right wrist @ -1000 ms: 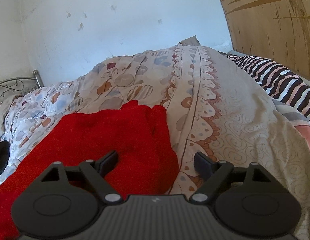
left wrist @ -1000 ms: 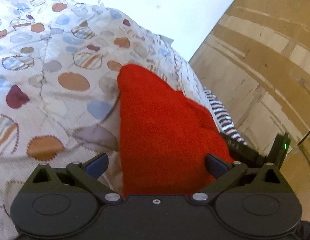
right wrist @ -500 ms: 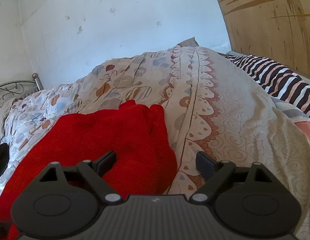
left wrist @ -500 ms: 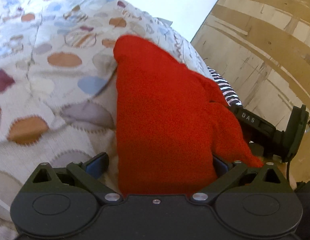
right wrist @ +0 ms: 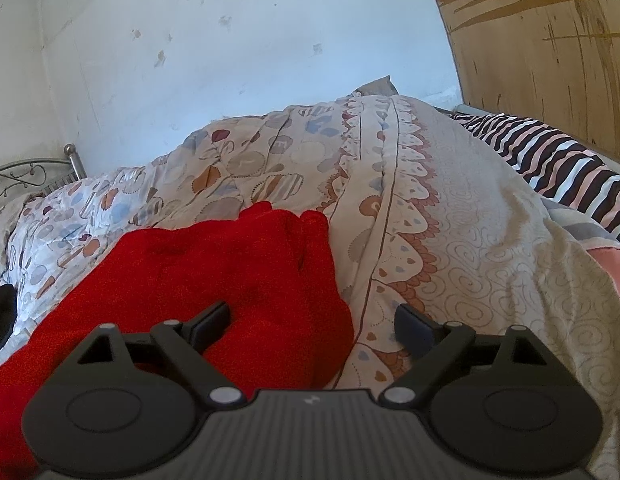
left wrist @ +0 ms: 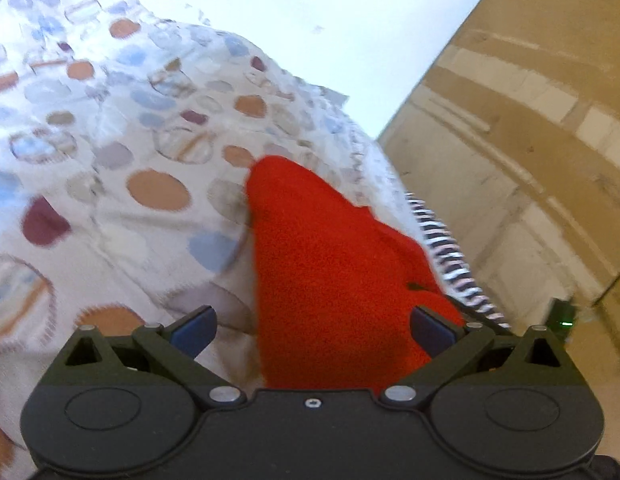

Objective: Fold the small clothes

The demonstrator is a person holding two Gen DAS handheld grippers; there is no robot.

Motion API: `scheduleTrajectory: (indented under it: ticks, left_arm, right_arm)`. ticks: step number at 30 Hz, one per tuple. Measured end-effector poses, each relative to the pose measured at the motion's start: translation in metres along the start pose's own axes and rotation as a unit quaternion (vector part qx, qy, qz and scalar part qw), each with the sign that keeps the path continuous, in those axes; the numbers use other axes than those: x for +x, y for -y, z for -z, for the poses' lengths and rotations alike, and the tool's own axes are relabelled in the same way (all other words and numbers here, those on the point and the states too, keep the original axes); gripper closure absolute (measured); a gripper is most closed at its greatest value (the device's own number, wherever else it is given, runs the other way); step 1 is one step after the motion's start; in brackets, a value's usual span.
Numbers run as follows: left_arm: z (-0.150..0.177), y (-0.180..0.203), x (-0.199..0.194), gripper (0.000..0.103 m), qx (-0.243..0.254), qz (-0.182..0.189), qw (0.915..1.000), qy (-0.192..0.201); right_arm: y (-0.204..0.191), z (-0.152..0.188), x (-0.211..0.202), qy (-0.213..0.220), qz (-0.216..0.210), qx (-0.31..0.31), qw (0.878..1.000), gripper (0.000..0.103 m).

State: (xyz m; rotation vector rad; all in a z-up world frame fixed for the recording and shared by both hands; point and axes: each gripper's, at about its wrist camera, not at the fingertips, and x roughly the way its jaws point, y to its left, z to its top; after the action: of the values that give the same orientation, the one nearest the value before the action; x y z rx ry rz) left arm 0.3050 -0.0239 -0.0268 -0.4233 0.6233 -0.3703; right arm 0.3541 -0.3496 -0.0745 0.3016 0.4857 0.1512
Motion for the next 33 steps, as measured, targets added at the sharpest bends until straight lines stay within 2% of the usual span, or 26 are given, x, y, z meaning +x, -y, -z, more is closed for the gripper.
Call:
scheduleTrajectory:
  ticks: [3, 7, 11, 14, 16, 19, 22, 24, 25, 28, 33]
  left_arm:
    - [-0.010, 0.001, 0.013, 0.001, 0.024, -0.037, 0.9988, -0.020]
    - [-0.021, -0.003, 0.030, 0.001, 0.030, -0.026, 0.9984, -0.039]
    - [-0.026, -0.008, 0.048, 0.001, 0.033, -0.017, 0.9976, -0.059]
    - [-0.025, -0.013, 0.061, 0.000, 0.020, -0.001, 0.9970, -0.074]
    - [-0.024, -0.016, 0.069, 0.001, 0.011, 0.015, 0.9963, -0.084]
    - [-0.024, -0.024, 0.085, 0.001, -0.017, 0.037, 0.9942, -0.100]
    - [-0.028, -0.021, 0.094, 0.002, -0.004, 0.035, 0.9940, -0.104]
    - [-0.032, -0.015, 0.096, 0.002, 0.026, 0.032, 0.9935, -0.107]
    - [-0.035, -0.014, 0.098, 0.002, 0.031, 0.031, 0.9930, -0.109]
    - [-0.042, -0.021, 0.101, 0.002, 0.016, 0.033, 0.9924, -0.117]
    - [-0.044, -0.026, 0.103, 0.000, 0.014, 0.030, 0.9926, -0.117]
  right_arm:
    - [-0.001, 0.000, -0.001, 0.002, 0.000, 0.001, 1.000, 0.009]
    - [-0.003, -0.006, -0.002, 0.002, 0.001, -0.003, 1.000, 0.008]
    - [-0.011, -0.011, -0.004, 0.005, 0.003, -0.033, 0.999, 0.009]
    - [-0.013, -0.013, -0.003, 0.002, -0.010, -0.047, 0.999, 0.017]
    - [-0.013, -0.013, -0.001, -0.001, -0.030, -0.043, 0.999, 0.029]
    - [-0.015, -0.014, -0.002, -0.005, -0.046, -0.047, 0.998, 0.042]
    - [-0.018, -0.017, -0.002, -0.012, -0.057, -0.053, 0.997, 0.052]
    - [-0.019, -0.019, -0.001, -0.017, -0.057, -0.055, 0.997, 0.052]
    - [-0.018, -0.021, 0.000, -0.022, -0.060, -0.051, 0.997, 0.048]
    - [-0.005, -0.026, 0.005, -0.027, -0.071, -0.015, 0.997, 0.037]
    - [0.009, -0.032, 0.020, -0.039, -0.086, 0.043, 0.995, 0.031]
